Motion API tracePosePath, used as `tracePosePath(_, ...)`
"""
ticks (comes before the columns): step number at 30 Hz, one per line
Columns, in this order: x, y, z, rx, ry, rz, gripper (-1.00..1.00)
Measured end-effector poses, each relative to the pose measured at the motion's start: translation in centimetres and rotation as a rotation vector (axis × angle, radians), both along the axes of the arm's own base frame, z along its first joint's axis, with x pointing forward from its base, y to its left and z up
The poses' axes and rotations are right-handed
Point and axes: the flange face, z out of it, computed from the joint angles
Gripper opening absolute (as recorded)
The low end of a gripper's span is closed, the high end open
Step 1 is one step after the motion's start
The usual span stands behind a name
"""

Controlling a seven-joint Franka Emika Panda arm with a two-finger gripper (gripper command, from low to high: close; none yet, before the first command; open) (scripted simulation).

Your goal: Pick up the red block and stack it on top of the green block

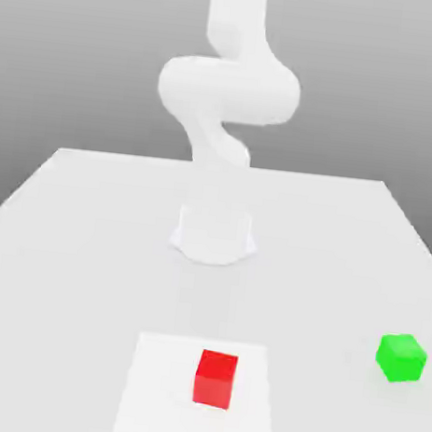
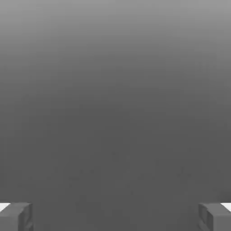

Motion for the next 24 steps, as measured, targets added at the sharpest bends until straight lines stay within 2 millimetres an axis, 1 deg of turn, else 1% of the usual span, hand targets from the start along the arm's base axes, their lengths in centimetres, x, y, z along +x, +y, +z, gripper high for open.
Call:
tracePosePath(2, 2.6, 0.2, -4.5, 0.008, 0.073, -0.012, 0.00)
tracePosePath(5, 5.2, 0.6, -11.1, 0.018, 0.176, -0.028, 0.00)
tracePosePath(7, 6.4, 0.8, -15.6, 0.024, 0.244, -0.040, 0.00)
tracePosePath(10, 7.3, 1.1, -22.4, 0.032, 0.346, -0.058, 0.00)
tracePosePath(12, 7.4, 1.2, -26.9, 0.037, 0.413, -0.071, 0.00)
tracePosePath(15, 6.6, 1.5, -33.4, 0.042, 0.515, -0.090, 0.00)
tracePosePath(17, 5.5, 1.7, -37.6, 0.046, 0.582, -0.103, 0.00)
tracePosePath(20, 3.2, 2.0, -43.5, 0.049, 0.683, -0.122, 0.00)
tracePosePath(22, 2.7, 2.0, -46.1, 0.051, 0.707, -0.128, 0.00)
tracePosePath(24, 2.6, 2.0, -48.4, 0.051, 0.713, -0.130, 0.00)
